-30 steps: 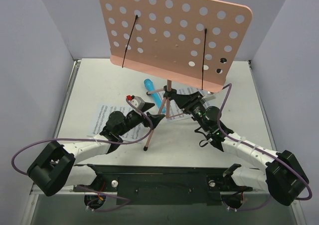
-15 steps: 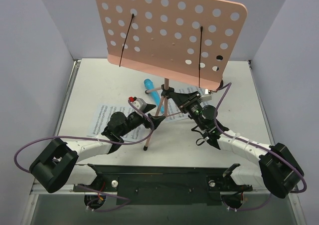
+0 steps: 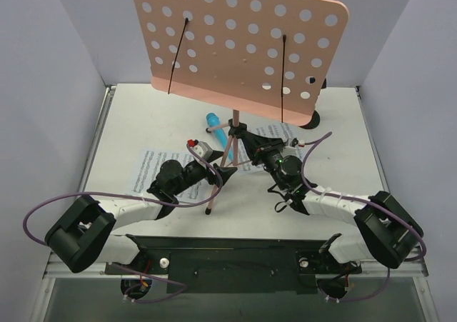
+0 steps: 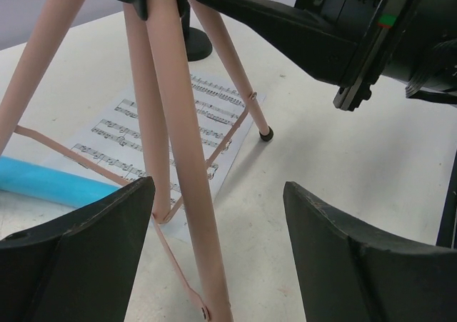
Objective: Set up the instrument practice props
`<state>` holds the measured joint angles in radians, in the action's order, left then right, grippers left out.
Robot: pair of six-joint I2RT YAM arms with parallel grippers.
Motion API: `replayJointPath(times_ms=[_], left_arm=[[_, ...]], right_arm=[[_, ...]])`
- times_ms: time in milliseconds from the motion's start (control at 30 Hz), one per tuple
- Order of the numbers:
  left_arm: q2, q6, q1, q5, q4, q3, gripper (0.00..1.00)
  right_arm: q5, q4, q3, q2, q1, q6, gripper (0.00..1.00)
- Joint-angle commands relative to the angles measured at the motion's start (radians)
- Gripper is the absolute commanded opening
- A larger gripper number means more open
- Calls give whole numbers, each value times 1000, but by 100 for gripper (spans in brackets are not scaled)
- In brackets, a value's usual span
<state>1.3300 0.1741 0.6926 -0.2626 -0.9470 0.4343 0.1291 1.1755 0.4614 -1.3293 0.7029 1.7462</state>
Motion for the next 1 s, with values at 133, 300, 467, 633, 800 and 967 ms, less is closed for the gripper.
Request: replayJointPath(times_ms=[133, 300, 467, 633, 800, 967], left_arm=[[11, -24, 15, -18, -36, 34, 83], [5, -30, 18, -21, -19, 38, 84], [3, -39, 19, -20, -7, 43, 84], [3, -39, 19, -18, -6, 41, 84], [-11, -41, 19, -15, 5, 46, 84], [-31, -54, 19, -6, 31, 50, 84]], right_arm=[[-39, 163, -15, -191, 24, 296, 11], [-66, 312, -33, -243, 10, 242, 51], [-120, 358, -110, -193, -58, 121, 60], [-241, 288, -213, -11, -155, -100, 62], [-361, -97, -176, 299, -191, -544, 61], [-234, -876, 62, 579, -34, -1329, 60]])
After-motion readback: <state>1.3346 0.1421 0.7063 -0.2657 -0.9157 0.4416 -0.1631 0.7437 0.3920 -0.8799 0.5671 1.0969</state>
